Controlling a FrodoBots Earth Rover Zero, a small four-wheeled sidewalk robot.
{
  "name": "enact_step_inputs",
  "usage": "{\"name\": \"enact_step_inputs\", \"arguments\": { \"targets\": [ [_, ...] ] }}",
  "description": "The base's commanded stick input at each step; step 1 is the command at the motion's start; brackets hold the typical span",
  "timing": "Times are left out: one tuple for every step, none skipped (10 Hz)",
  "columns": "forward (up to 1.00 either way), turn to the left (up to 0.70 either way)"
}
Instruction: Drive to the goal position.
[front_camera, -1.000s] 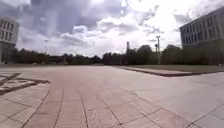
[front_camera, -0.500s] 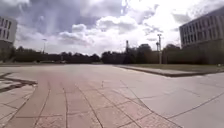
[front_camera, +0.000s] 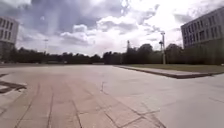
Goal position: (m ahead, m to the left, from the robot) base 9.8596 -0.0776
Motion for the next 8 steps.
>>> {"name": "enact_step_inputs", "arguments": {
  "targets": [
    [1.0, 0.0],
    [1.0, 0.0],
    [1.0, 0.0],
    [1.0, 0.0],
    [1.0, 0.0],
    [1.0, 0.0],
    [1.0, 0.0],
    [1.0, 0.0]
  ]
}}
